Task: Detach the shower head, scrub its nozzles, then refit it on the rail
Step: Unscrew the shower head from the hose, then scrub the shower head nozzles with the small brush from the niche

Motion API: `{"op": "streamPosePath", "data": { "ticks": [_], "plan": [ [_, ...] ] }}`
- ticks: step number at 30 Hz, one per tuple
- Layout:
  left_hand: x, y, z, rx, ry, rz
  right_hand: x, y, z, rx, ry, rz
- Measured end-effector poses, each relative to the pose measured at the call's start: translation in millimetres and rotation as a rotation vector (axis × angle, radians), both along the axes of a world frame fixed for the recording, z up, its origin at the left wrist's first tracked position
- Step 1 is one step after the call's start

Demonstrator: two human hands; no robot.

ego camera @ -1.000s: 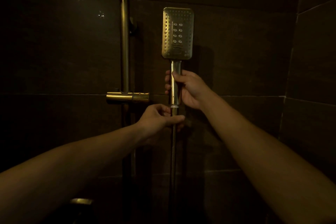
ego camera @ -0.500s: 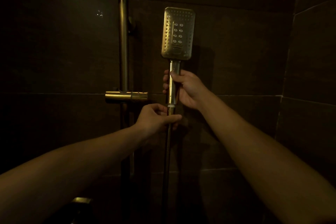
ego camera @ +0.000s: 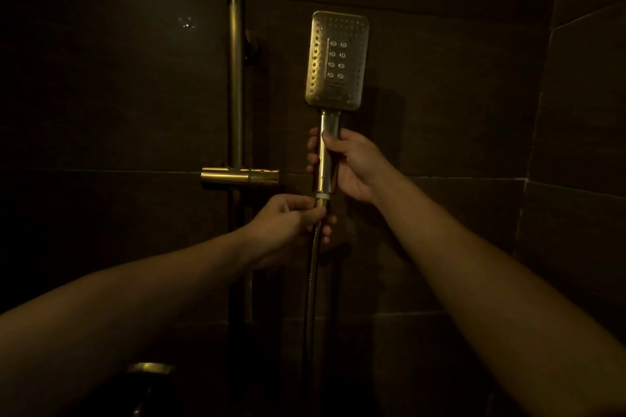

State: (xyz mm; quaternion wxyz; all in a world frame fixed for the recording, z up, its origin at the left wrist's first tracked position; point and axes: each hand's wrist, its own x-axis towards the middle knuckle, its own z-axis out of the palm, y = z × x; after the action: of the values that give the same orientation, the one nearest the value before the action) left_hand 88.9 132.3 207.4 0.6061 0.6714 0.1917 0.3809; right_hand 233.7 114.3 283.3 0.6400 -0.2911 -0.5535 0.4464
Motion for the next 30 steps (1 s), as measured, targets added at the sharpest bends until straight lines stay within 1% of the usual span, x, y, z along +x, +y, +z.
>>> {"op": "streamPosePath", "data": {
  "ticks": [2,5,9,12,16,22,25,30],
  "plan": [
    [-2.7,-0.3,-3.3,-0.022,0.03,-0.056,1.2,-1.5,2.3,0.006,-0.004,0.014],
    [-1.5,-3.0,-14.1,0.006,0.075,-0.037,1.0,-2.7,8.8,0.019,0.011,0.005],
    [-1.3,1.1,-12.6,0.017,-0.01,0.016,-1.7,-3.2,10.2,0.016,0.059,0.012],
    [-4.2,1.2,-2.2,0.035,-0.041,0.034,0.3,-3.1,6.7,-0.006,0.033,-0.009],
    [-8.5,4.1,3.4,0.029,-0.037,0.043,1.6,-2.0,4.2,-0.008,0.022,-0.028],
    [-13.2,14.9,9.5,0.079,-0.026,0.059,5.7,-4.2,5.2,-0.01,-0.019,-0.036],
    [-17.7,16.3,22.7,0.144,0.018,0.094,5.6,-3.5,5.1,0.0,-0.024,-0.035],
    [-21.1,14.0,49.2,0.344,0.104,0.264,0.9,1.7,6.3,0.024,0.012,-0.024]
  ]
}}
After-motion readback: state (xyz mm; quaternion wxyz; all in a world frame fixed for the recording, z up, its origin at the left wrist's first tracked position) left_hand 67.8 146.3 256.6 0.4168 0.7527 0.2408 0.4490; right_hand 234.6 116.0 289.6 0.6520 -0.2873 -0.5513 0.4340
